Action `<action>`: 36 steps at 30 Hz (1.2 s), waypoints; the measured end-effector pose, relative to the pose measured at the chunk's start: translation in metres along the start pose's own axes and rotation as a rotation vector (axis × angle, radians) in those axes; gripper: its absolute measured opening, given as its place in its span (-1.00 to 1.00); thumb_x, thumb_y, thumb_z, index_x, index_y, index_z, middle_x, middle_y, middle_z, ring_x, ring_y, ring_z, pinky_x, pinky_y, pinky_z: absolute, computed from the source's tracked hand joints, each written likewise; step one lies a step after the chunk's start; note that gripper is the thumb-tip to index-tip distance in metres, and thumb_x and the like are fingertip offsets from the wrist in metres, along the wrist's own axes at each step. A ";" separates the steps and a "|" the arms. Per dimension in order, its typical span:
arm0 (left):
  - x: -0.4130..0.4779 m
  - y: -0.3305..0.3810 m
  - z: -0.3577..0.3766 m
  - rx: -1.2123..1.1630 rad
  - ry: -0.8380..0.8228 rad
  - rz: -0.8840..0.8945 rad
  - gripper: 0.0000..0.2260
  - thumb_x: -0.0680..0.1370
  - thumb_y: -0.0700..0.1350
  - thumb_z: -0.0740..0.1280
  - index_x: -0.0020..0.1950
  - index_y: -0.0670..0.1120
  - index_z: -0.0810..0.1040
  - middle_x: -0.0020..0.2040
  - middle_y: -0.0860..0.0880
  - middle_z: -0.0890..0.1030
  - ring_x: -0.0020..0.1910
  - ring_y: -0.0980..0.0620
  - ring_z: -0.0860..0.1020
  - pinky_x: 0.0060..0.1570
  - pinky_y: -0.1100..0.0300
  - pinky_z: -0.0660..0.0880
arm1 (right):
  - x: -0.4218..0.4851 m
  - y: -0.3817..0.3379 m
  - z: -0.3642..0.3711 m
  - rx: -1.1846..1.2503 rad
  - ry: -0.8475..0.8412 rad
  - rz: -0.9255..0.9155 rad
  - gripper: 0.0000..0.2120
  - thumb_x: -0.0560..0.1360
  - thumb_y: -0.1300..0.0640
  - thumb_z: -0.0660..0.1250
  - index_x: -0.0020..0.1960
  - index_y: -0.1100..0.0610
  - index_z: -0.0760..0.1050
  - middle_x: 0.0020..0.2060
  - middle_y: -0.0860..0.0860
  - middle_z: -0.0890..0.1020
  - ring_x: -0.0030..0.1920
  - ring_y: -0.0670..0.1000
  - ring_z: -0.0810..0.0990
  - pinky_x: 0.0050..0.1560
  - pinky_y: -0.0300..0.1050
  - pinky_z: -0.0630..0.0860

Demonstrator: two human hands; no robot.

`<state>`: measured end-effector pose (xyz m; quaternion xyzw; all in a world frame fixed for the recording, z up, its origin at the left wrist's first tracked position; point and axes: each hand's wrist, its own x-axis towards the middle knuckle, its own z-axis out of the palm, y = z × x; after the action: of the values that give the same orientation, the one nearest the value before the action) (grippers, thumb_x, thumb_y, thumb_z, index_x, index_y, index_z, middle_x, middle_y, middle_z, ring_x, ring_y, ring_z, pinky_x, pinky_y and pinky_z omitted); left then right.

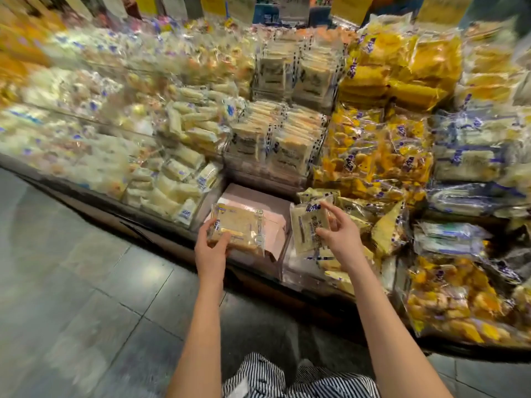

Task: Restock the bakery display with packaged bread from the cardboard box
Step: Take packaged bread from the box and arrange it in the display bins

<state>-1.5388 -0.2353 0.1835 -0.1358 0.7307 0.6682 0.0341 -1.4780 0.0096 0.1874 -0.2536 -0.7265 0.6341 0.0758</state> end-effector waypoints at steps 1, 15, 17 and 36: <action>0.011 0.000 0.000 0.020 0.004 -0.007 -0.59 0.55 -0.18 0.39 0.08 0.39 0.51 0.38 0.01 0.44 0.31 -0.10 0.49 0.23 -0.16 0.52 | 0.008 -0.002 0.005 -0.034 0.002 -0.006 -0.38 0.47 0.39 0.37 0.26 -0.27 0.45 0.30 -0.01 0.56 0.30 -0.02 0.54 0.14 0.03 0.61; 0.198 0.038 0.016 0.042 -0.309 -0.031 -0.65 0.55 -0.26 0.37 0.15 0.20 0.53 0.18 -0.17 0.59 0.03 -0.08 0.62 -0.17 0.20 0.55 | 0.125 -0.045 0.087 -0.294 0.155 -0.062 -0.34 0.48 0.42 0.29 0.38 -0.20 0.42 0.33 -0.05 0.52 0.25 -0.04 0.50 0.07 -0.02 0.61; 0.223 0.045 0.021 0.066 -0.352 -0.031 -0.66 0.56 -0.26 0.36 0.15 0.18 0.52 0.12 -0.12 0.60 0.02 -0.06 0.62 -0.12 0.14 0.59 | 0.140 -0.050 0.103 -0.304 0.191 -0.056 -0.33 0.47 0.44 0.27 0.39 -0.20 0.41 0.34 -0.03 0.52 0.34 0.01 0.47 0.13 0.07 0.60; 0.312 0.033 0.038 0.162 -0.620 -0.154 -0.62 0.53 -0.32 0.35 0.26 0.04 0.50 0.05 -0.12 0.59 0.02 -0.12 0.60 -0.06 0.08 0.61 | 0.244 -0.066 0.097 -1.471 0.173 -0.800 -0.39 0.42 0.39 0.36 0.42 0.01 0.45 0.10 0.23 0.51 0.08 0.25 0.50 0.14 0.20 0.38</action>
<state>-1.8518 -0.2431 0.1390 0.0226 0.7238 0.6130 0.3160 -1.7483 0.0329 0.1816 -0.0095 -0.9813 -0.0975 0.1657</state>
